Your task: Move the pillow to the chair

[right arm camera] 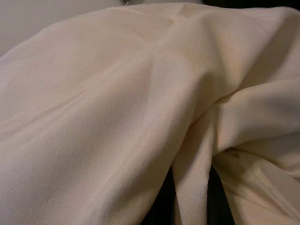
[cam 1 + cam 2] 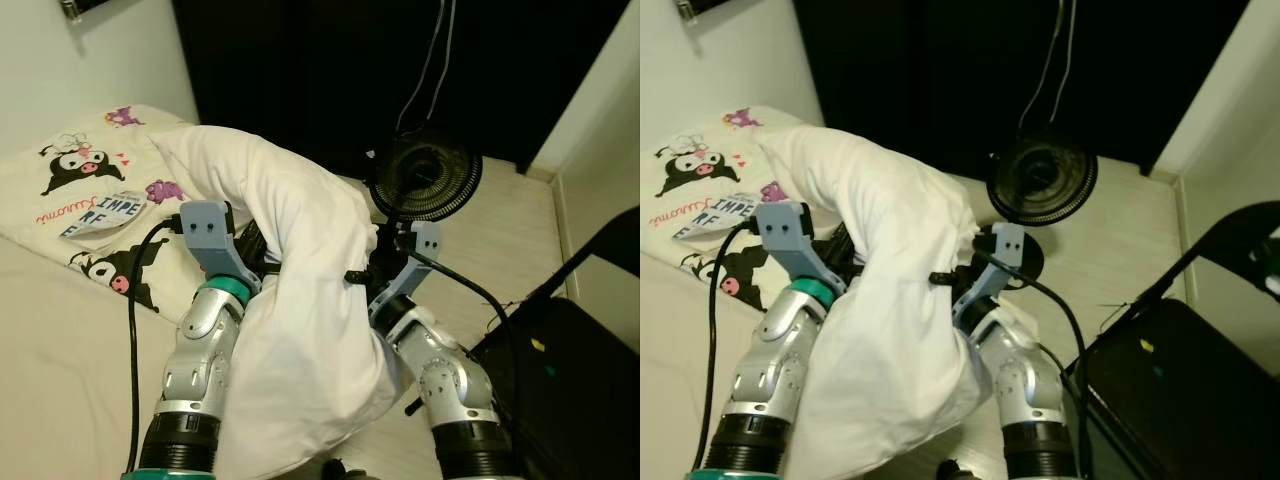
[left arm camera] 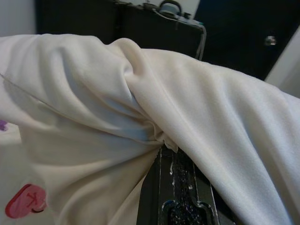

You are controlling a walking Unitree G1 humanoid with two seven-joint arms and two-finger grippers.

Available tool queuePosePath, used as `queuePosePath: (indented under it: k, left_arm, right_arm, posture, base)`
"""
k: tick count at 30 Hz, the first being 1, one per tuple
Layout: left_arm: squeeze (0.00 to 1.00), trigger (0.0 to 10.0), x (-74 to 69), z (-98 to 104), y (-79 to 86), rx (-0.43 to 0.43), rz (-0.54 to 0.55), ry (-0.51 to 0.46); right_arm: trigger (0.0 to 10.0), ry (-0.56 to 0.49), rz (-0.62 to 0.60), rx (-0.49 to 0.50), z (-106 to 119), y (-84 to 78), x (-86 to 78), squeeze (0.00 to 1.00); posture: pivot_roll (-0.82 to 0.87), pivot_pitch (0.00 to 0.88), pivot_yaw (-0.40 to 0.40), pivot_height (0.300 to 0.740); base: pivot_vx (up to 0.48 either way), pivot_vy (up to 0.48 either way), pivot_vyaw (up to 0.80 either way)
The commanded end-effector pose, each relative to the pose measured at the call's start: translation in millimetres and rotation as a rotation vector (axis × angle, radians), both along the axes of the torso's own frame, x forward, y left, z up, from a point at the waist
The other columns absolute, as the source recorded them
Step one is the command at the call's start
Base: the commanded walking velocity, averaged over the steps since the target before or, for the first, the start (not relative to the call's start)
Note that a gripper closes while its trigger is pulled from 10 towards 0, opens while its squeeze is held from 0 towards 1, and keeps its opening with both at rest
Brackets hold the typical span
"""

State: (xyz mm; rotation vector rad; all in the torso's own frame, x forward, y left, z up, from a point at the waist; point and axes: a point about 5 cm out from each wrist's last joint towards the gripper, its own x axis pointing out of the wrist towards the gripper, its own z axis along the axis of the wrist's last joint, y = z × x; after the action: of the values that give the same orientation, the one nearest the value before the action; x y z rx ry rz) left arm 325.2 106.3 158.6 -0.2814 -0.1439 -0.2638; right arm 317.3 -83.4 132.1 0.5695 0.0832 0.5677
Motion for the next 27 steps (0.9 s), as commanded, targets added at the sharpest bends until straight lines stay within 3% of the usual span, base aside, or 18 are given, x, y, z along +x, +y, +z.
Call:
queuePosePath:
  k: [1,12,18,22,27]
  left_arm:
    - [0.00,10.0,-2.7,6.2,-22.7,0.000,-0.103,-0.027]
    - [0.00,10.0,-3.3,5.5,-20.9,-0.003,-0.099,-0.021]
    - [0.00,10.0,-4.0,3.9,-20.2,-0.042,-0.104,0.002]
    - [0.00,10.0,-4.7,3.6,-20.5,-0.057,-0.115,0.011]
    - [0.00,10.0,-4.6,3.3,-20.0,-0.031,-0.109,0.005]
  right_arm:
    - [10.0,-0.083,0.119,0.025,18.6,25.5,-1.9,0.00]
    - [10.0,-0.077,0.126,0.027,17.5,26.9,-2.5,0.00]
    - [10.0,-0.077,0.129,0.029,17.5,27.9,-2.7,0.00]
    - [10.0,-0.074,0.130,0.029,16.4,28.8,-3.2,0.00]
    - [10.0,-0.070,0.129,0.030,15.4,29.0,-3.9,0.00]
  posture:
    - [0.02,0.000,0.059,0.740]
    - [0.02,0.000,0.055,0.740]
    - [0.03,0.000,0.056,0.740]
    - [0.02,0.000,0.058,0.740]
    - [0.02,0.000,0.061,0.740]
  base:
    - [0.000,-0.424,0.00]
    - [0.000,-0.423,0.00]
    - [0.000,0.000,0.00]
    - [0.000,0.480,0.00]
    - [0.000,0.000,0.00]
